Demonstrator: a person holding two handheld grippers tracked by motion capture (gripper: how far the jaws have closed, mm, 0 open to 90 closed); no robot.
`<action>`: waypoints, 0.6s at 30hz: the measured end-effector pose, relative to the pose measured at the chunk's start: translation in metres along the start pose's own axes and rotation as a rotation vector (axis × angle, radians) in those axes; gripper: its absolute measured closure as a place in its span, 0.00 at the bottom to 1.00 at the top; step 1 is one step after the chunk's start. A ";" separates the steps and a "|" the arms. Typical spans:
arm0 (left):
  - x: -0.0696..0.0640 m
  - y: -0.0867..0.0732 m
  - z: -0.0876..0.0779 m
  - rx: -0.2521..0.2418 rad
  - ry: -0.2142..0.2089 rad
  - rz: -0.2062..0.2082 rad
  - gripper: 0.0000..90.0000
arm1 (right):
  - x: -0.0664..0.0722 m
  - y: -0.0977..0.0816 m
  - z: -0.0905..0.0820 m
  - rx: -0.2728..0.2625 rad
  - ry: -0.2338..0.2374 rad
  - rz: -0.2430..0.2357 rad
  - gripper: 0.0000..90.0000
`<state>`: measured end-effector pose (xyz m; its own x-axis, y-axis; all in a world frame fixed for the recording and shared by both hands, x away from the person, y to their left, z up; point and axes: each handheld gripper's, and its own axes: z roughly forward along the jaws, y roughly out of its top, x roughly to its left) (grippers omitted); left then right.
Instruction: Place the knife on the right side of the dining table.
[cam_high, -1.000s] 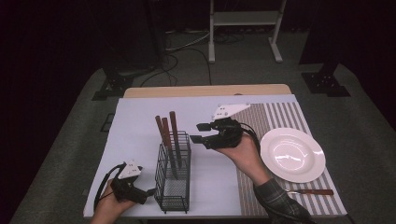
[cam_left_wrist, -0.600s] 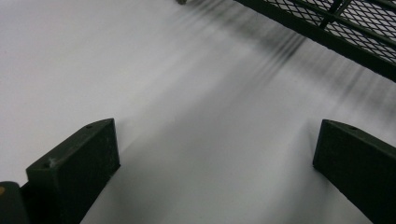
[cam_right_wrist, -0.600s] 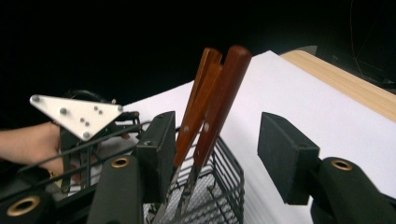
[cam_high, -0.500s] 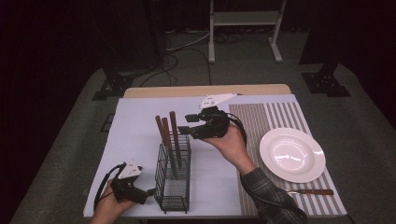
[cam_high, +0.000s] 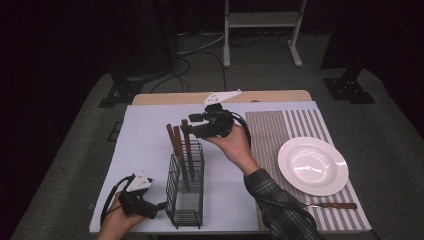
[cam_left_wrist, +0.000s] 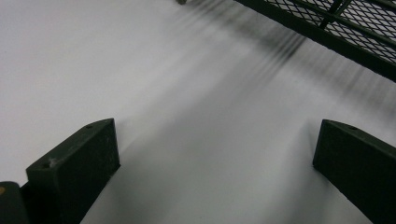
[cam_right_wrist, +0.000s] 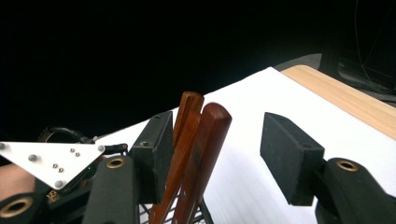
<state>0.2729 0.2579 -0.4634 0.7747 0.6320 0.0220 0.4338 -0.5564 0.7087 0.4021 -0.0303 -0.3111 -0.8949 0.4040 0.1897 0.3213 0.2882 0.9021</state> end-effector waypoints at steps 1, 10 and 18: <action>0.000 0.000 0.000 0.000 0.001 0.001 0.00 | 0.000 0.001 0.002 0.001 0.002 0.002 0.50; 0.000 0.000 0.000 -0.001 0.000 0.000 0.00 | -0.003 0.003 0.013 -0.011 0.031 0.019 0.62; 0.000 0.000 0.000 0.000 0.001 0.000 0.00 | -0.003 0.001 0.013 -0.017 0.036 0.014 0.76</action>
<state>0.2728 0.2579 -0.4634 0.7745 0.6322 0.0225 0.4335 -0.5563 0.7090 0.4088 -0.0196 -0.3160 -0.9010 0.3765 0.2154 0.3285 0.2678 0.9057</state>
